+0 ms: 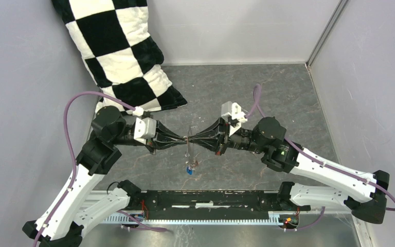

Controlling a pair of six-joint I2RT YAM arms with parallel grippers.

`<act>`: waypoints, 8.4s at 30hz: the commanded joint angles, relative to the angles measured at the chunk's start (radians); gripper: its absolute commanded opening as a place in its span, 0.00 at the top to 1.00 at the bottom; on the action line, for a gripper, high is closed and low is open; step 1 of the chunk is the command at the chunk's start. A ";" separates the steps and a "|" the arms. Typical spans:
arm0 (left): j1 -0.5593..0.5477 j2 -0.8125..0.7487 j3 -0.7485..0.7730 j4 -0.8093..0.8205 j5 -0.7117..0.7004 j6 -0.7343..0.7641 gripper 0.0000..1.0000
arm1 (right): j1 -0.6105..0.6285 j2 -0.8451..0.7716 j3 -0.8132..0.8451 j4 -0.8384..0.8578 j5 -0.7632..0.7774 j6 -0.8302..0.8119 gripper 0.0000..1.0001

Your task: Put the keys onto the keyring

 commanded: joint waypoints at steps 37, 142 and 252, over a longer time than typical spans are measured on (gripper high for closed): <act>-0.011 0.175 0.176 -0.315 -0.161 -0.094 0.64 | 0.041 0.135 0.392 -0.687 0.317 -0.272 0.99; 0.825 0.584 0.115 -0.910 0.024 0.917 0.53 | -0.083 1.146 0.589 -0.250 0.762 0.115 1.00; 0.146 0.121 0.173 -0.382 0.003 0.189 0.69 | 0.109 0.282 0.603 -0.759 0.206 -0.350 1.00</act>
